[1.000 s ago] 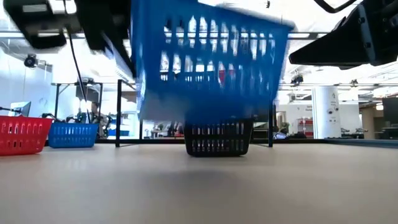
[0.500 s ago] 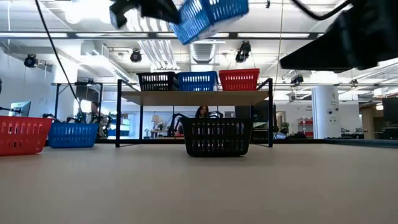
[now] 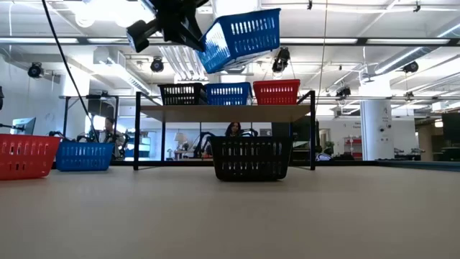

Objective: Stack baskets on shelf by color
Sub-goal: Stack the bottom blue bin on the blue bin on the shelf

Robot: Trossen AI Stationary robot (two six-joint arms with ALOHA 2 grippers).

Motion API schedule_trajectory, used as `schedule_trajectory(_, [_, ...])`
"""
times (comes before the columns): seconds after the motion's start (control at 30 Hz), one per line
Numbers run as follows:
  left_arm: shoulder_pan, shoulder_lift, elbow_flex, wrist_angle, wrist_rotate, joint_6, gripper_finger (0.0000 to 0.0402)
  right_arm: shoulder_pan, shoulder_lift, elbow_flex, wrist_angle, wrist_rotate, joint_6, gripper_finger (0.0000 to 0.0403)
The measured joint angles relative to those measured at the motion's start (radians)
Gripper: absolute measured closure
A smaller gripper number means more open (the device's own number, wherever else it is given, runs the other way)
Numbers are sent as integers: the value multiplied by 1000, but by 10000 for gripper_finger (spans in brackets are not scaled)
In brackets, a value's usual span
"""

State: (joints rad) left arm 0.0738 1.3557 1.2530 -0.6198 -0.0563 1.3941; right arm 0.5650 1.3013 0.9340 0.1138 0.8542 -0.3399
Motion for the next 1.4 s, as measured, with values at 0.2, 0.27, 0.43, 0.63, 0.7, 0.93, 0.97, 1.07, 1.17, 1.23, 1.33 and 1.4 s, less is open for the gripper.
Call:
schedule_trajectory(0.2, [-42, 28, -2, 3, 2, 0, 401, -54, 95, 323, -553, -60, 110, 230])
schedule_trajectory(0.27, [-52, 36, -2, 4, 2, -1, 401, -75, 156, 418, -652, -108, 96, 231])
schedule_trajectory(0.43, [-63, 64, -3, 7, 2, -9, 401, -132, 301, 613, -898, -167, 142, 239])
schedule_trajectory(0.63, [-74, 71, -3, 9, -1, -26, 401, -178, 418, 749, -1125, -233, 254, 272])
schedule_trajectory(0.7, [-76, 70, -1, 8, -2, -26, 401, -191, 439, 765, -1150, -285, 263, 289])
schedule_trajectory(0.93, [-94, 66, 10, 24, -33, -179, 392, -198, 474, 787, -1154, -315, 269, 370])
schedule_trajectory(0.97, [-94, 63, 12, 22, -42, -194, 382, -198, 474, 787, -1149, -317, 275, 382])
schedule_trajectory(1.07, [-95, 40, 12, 3, -105, -230, 338, -207, 471, 769, -1136, -315, 307, 391])
schedule_trajectory(1.17, [-96, -10, 12, -27, -194, -331, 286, -219, 468, 747, -1122, -312, 335, 394])
schedule_trajectory(1.23, [-99, -52, 9, -61, -262, -445, 255, -225, 468, 744, -1110, -308, 335, 394])
schedule_trajectory(1.33, [-108, -120, -17, -100, -393, -667, 230, -246, 454, 743, -1027, -309, 287, 394])
schedule_trajectory(1.4, [-126, -175, -59, -129, -483, -799, 227, -272, 429, 744, -956, -297, 240, 394])
